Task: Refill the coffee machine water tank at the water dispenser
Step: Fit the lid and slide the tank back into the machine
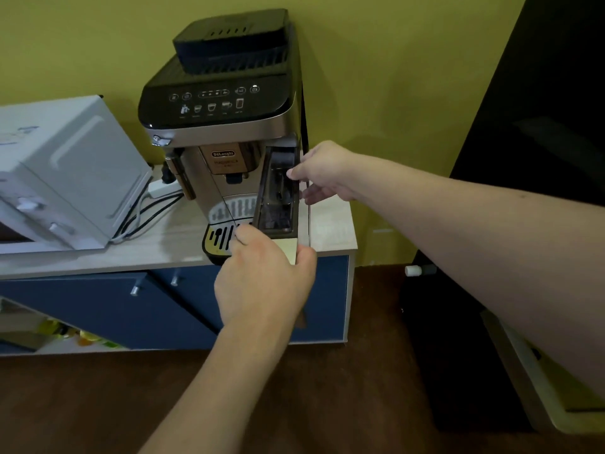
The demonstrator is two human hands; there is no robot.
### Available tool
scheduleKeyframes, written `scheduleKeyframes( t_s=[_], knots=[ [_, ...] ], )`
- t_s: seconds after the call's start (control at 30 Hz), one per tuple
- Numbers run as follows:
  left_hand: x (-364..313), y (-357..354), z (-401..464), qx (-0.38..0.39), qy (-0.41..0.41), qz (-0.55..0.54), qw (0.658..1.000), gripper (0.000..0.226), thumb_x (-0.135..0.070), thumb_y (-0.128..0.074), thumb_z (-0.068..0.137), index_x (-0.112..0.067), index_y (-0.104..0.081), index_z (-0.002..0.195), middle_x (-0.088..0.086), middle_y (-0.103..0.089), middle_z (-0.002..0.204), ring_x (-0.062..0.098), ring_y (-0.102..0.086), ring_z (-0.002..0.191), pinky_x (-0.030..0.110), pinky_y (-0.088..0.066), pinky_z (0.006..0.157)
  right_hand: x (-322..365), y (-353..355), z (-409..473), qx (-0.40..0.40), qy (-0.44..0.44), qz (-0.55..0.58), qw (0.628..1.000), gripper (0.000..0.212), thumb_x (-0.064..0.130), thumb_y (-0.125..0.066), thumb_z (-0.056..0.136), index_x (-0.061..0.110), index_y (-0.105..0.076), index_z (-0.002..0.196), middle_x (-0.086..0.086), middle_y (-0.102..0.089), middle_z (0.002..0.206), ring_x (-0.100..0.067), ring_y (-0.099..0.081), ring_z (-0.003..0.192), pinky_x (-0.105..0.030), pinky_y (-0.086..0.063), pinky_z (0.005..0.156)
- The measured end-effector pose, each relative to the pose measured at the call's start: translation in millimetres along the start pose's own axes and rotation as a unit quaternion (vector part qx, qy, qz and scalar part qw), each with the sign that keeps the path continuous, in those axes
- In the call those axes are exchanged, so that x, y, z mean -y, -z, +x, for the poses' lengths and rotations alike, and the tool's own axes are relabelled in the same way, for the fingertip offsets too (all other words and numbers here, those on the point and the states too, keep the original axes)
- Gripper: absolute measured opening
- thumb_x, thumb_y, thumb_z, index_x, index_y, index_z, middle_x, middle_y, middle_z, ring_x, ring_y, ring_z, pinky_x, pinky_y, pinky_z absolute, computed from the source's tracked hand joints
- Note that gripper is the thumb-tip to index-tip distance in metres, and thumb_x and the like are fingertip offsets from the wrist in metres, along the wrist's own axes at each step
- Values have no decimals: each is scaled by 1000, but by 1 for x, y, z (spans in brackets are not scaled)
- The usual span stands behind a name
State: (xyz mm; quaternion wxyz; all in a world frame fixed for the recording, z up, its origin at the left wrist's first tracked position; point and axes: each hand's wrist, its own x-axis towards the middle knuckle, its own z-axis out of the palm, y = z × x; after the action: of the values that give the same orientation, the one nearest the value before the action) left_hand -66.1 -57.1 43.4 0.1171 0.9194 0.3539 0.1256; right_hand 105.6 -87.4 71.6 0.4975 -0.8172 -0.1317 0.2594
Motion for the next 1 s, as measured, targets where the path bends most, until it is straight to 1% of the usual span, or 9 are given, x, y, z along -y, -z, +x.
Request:
scheduleKeyframes(
  t_s=[0.13,0.27,0.33,0.4,0.5,0.6,0.77,0.87,1.0],
  knots=[
    [1,3,5,39,16,-33,999,62,-55,-57,85,-5,-39,116,13,-56,108,24,-46,78,32,-35,58,-5,-1,-3,1,5,22,1000,26,15,-67,91,6,-58,114,-12,-65,103,-34,-72,95,-40,-63,74],
    [-7,4,11,79,18,-37,996,64,-54,-60,80,-5,-40,115,13,-57,108,28,-48,81,34,-38,62,-5,3,-15,30,-21,85,996,26,6,-52,98,9,-57,124,-8,-58,87,-26,-64,74,-27,-58,48],
    [-10,3,8,77,7,-36,996,63,-53,-60,79,-6,-38,114,14,-57,107,27,-49,80,34,-38,61,-7,1,-15,12,-6,58,998,18,6,-53,96,1,-59,112,-11,-61,89,-24,-62,69,-27,-58,51],
    [-11,3,6,78,4,-37,996,62,-53,-59,80,-6,-36,114,14,-57,108,26,-47,79,34,-37,61,-5,-3,-15,-15,19,38,999,30,7,-59,91,-9,-61,116,-15,-65,88,-22,-64,67,-31,-59,63],
    [-10,2,7,77,0,-46,996,61,-52,-58,81,-6,-36,114,13,-58,107,25,-48,79,32,-36,57,-3,-6,-16,-22,22,32,999,32,6,-61,90,-8,-62,118,-20,-70,98,-25,-67,74,-39,-62,74],
    [-8,2,7,70,-5,-53,996,63,-51,-58,81,-4,-38,118,13,-57,110,25,-47,80,34,-38,61,-1,-7,-15,-38,22,38,998,31,3,-60,90,-10,-60,118,-23,-70,106,-31,-71,64,-40,-63,57],
    [3,5,13,58,-18,-38,997,63,-53,-55,84,-4,-38,120,12,-54,112,24,-45,79,32,-35,59,-1,-12,-12,-50,17,44,998,36,1,-61,90,-13,-55,123,-17,-59,90,-25,-62,44,-35,-60,44],
    [8,6,15,63,-23,-41,997,63,-53,-55,83,-5,-39,120,12,-55,112,24,-48,81,33,-38,60,0,-13,-12,-50,17,47,997,36,2,-61,91,-10,-55,124,-17,-60,94,-26,-63,48,-37,-60,49],
    [9,4,11,66,-26,-48,996,63,-52,-55,83,-4,-38,120,12,-55,113,24,-48,82,33,-38,61,-2,-13,-16,-47,21,40,998,33,3,-60,92,-7,-55,123,-14,-64,93,-26,-66,56,-29,-58,44]
  ],
)
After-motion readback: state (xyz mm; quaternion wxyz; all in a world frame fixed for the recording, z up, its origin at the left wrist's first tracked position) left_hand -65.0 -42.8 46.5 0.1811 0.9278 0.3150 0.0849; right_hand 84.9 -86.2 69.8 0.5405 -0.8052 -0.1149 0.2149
